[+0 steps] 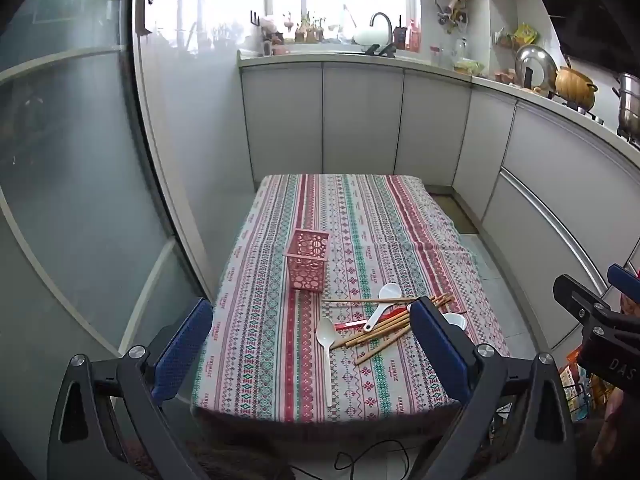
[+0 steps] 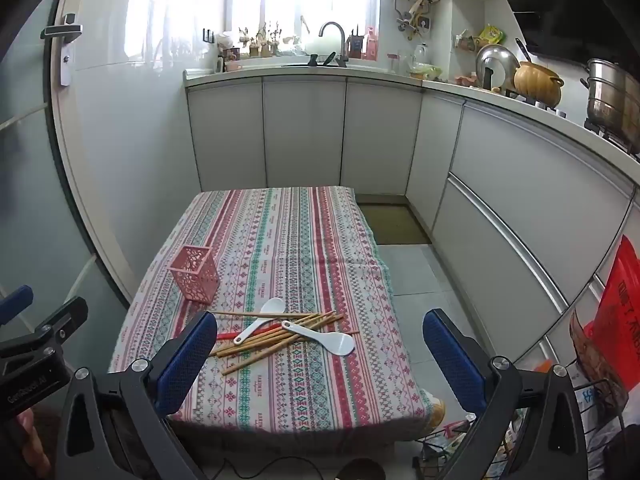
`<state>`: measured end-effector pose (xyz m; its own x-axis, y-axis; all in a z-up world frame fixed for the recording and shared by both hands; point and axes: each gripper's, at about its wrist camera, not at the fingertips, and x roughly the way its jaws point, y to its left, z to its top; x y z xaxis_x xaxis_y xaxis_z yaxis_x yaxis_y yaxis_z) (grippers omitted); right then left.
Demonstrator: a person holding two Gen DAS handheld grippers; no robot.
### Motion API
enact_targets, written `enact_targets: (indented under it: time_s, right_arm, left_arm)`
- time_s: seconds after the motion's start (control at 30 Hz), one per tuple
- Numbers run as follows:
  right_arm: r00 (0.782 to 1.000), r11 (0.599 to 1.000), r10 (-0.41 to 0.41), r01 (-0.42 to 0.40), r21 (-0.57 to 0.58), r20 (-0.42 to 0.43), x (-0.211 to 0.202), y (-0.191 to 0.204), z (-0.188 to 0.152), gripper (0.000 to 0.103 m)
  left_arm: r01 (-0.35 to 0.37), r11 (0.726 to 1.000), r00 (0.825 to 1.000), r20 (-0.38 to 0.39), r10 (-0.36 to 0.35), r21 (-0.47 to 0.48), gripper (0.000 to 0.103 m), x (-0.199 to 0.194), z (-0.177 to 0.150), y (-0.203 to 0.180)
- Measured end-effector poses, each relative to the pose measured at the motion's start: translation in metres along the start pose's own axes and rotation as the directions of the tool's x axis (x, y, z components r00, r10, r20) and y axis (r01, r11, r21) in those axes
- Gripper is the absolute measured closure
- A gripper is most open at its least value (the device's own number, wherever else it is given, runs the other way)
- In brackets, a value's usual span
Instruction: Organize utensils
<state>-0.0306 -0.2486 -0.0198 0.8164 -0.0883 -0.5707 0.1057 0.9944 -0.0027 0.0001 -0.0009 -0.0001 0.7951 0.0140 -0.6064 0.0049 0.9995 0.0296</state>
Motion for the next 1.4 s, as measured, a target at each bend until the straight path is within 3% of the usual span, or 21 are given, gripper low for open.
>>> enact_targets:
  time_s: [1.4]
  right_arm:
    - [1.000, 1.000, 0.012, -0.012, -0.017, 0.018, -0.005, 0.003, 0.003, 0.000]
  left_arm:
    - [0.012, 1.000, 1.000, -0.016, -0.012, 0.007, 0.003, 0.005, -0.001, -0.007]
